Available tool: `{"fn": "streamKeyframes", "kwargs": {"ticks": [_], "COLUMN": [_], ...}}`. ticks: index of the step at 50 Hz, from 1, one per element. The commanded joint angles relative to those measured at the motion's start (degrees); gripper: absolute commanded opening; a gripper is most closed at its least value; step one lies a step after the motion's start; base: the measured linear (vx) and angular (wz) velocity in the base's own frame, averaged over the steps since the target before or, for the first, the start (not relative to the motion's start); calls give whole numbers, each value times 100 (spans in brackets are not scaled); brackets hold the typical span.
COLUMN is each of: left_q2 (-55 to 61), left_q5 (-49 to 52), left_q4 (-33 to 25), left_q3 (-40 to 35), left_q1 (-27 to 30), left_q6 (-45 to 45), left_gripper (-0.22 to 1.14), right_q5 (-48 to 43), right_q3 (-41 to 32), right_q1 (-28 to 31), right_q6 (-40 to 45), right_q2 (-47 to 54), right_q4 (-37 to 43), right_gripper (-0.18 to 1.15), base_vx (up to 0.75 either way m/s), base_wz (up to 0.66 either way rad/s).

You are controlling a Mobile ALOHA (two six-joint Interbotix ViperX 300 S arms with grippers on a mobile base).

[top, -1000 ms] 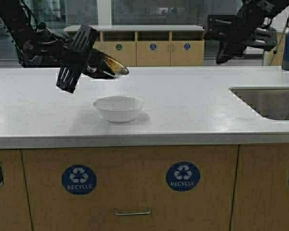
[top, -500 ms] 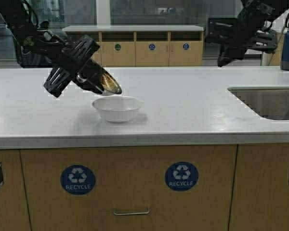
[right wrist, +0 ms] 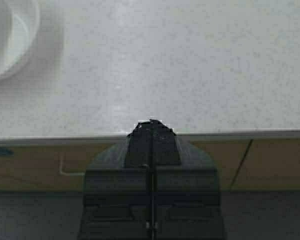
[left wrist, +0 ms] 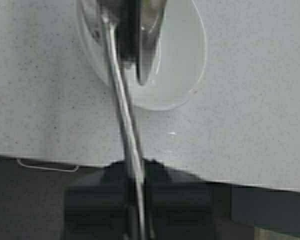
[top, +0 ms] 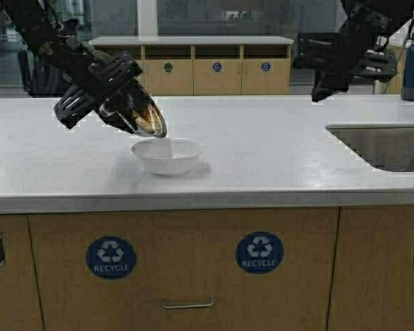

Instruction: Add oil to the pan and cook the shrimp and serve it

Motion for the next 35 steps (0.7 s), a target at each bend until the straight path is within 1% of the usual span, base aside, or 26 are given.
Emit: {"fn": "streamKeyframes", "kwargs": {"ticks": [1,11,23,29,35], "left_q2": [-431,-519,-571,-589,-580], "left_q5": [18,220,316,466,729], "left_q4": [26,26,26,70,105], "left_q3": [-264,-281,-404,-483,-615], "left_q1": [0,-9,-9,-88,-229], "left_q6": [308,668,835,905,1178], "left_gripper": [3,3,3,3,3], "right_q5": [-62,-62,-70,-105,-114], "right_q3": [-114,-88,-97,-70,-53], "right_q1": [9,9,9,9,18], "right_q6": [0,0,0,0,0], "right_q2": [-53,-53,-44,-53,-53], "right_q4": [9,9,9,9,9], "right_gripper": [7,7,7,7,7], "base_vx": [0,0,0,0,0], "base_wz": [0,0,0,0,0]}}
